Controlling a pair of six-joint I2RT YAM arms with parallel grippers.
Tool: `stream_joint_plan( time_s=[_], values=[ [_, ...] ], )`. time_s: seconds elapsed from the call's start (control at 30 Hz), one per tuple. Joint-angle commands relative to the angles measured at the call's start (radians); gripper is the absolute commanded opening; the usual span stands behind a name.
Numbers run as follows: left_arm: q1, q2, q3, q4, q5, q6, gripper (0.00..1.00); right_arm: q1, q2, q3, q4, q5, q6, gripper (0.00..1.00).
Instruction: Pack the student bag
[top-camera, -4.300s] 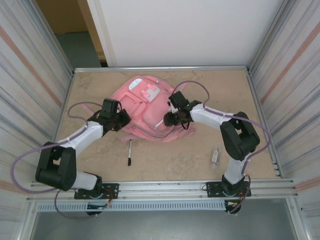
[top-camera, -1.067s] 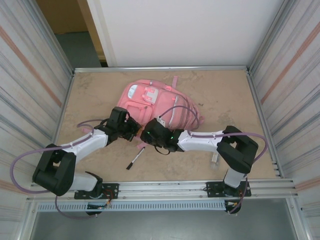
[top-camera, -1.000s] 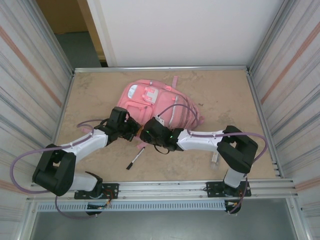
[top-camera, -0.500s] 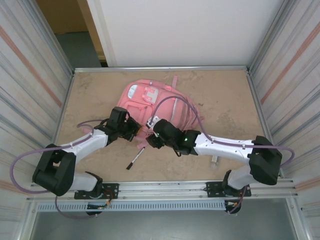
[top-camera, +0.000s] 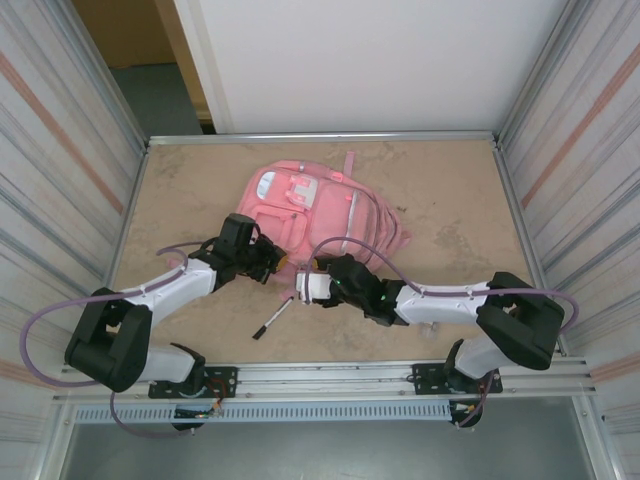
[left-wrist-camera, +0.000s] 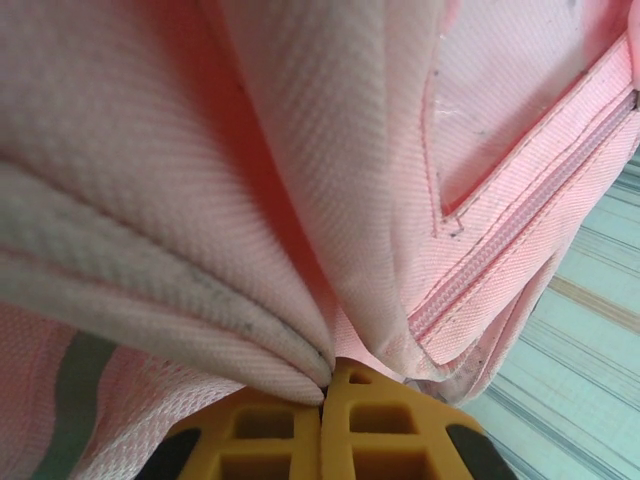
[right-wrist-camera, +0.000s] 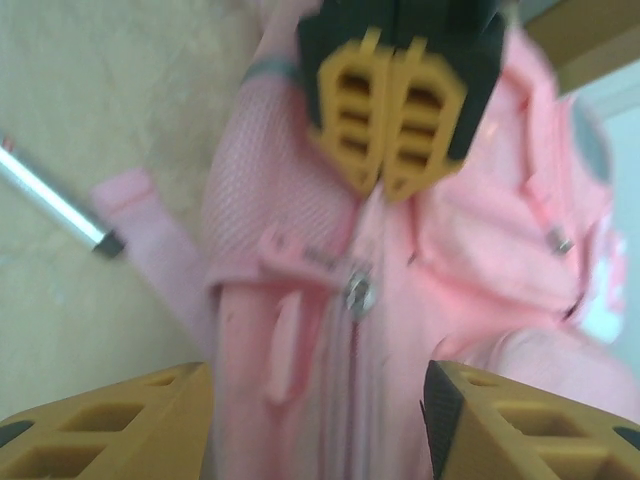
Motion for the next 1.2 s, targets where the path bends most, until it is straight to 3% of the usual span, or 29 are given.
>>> stream_joint_plan(
  time_s=[0.0,0.4,0.6,0.87,1.17],
  values=[
    [-0.027,-0.011,-0.006,0.041,0.082,-0.045,0.00,0.002,0.030,0.012,0.122,-0.043,-0.070,0.56],
    [-0.044,-0.006,-0.024,0.084,0.097,-0.095,0.00,-0.010,0.117,0.014,0.197,0.001,-0.032,0.51],
    [-0.044,-0.021,-0.032,0.085,0.095,-0.103,0.00,-0.004,0.138,0.003,0.254,0.090,-0.056,0.42],
    [-0.044,-0.040,-0.037,0.071,0.081,-0.104,0.00,0.051,0.190,-0.001,0.220,0.088,-0.139,0.48],
    [-0.044,-0.047,-0.045,0.070,0.075,-0.111,0.00,0.056,0.240,0.024,0.314,0.230,-0.119,0.45]
  ],
)
